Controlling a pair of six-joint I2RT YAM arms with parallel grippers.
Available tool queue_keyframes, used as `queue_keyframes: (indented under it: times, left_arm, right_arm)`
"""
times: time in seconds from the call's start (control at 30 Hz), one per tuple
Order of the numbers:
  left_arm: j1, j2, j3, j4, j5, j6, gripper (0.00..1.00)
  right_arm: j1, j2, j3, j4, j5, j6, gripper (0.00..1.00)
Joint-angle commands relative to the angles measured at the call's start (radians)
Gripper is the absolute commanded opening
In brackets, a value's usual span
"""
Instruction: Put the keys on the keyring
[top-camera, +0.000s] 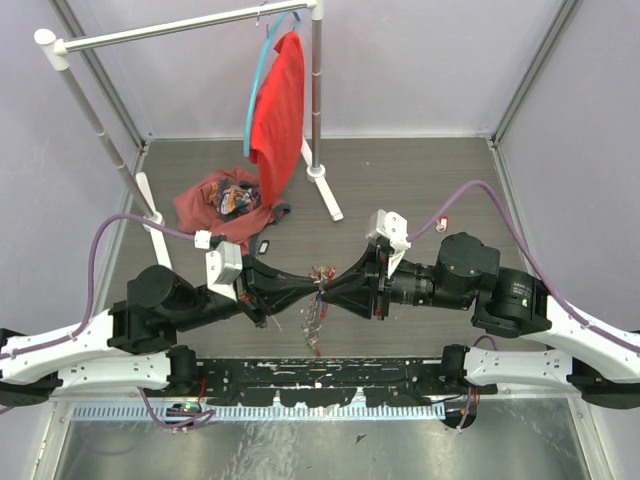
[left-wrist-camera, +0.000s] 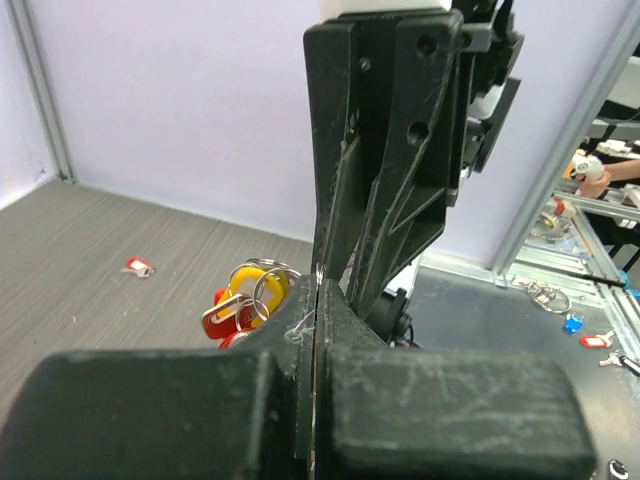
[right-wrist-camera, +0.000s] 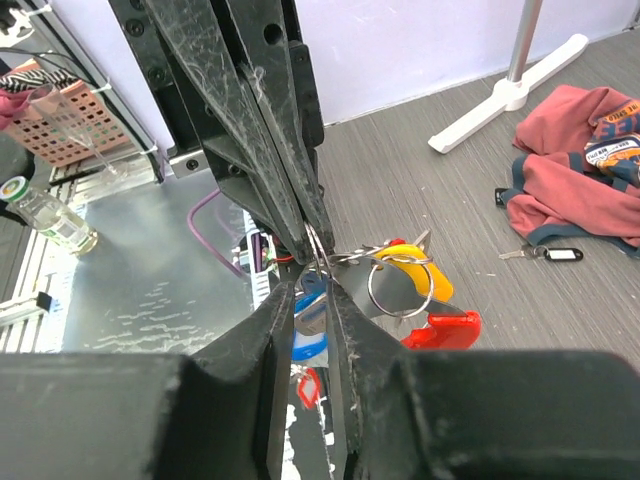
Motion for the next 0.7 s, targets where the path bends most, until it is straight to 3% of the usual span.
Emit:
queue_keyframes:
  times: [0.0, 0.13, 0.4, 0.67]
  left_arm:
    - [-0.001, -0.012, -0.005, 0.141, 0.046, -0.032, 0.00]
    - [-0.001, -0.013, -0.006, 0.149, 0.049, -0.033, 0.00]
    - [-0.001, -0.010, -0.002, 0.150, 0.047, -0.029, 0.00]
    - [-0.001, -0.013, 0.004, 0.142, 0.040, -0.023, 0.00]
  right_arm:
    - [0.001, -0.021, 0.000, 0.104, -0.047, -0.044, 0.23]
    - [-0.001, -0.037, -0.007, 0.099, -0.044, -0.042, 0.21]
    - [0.001, -0.029, -0.019, 0.105, -0.082, -0.035, 0.34]
    - [0.001, 0.013, -0.001, 0.061, -0.109, -0.052, 0.36]
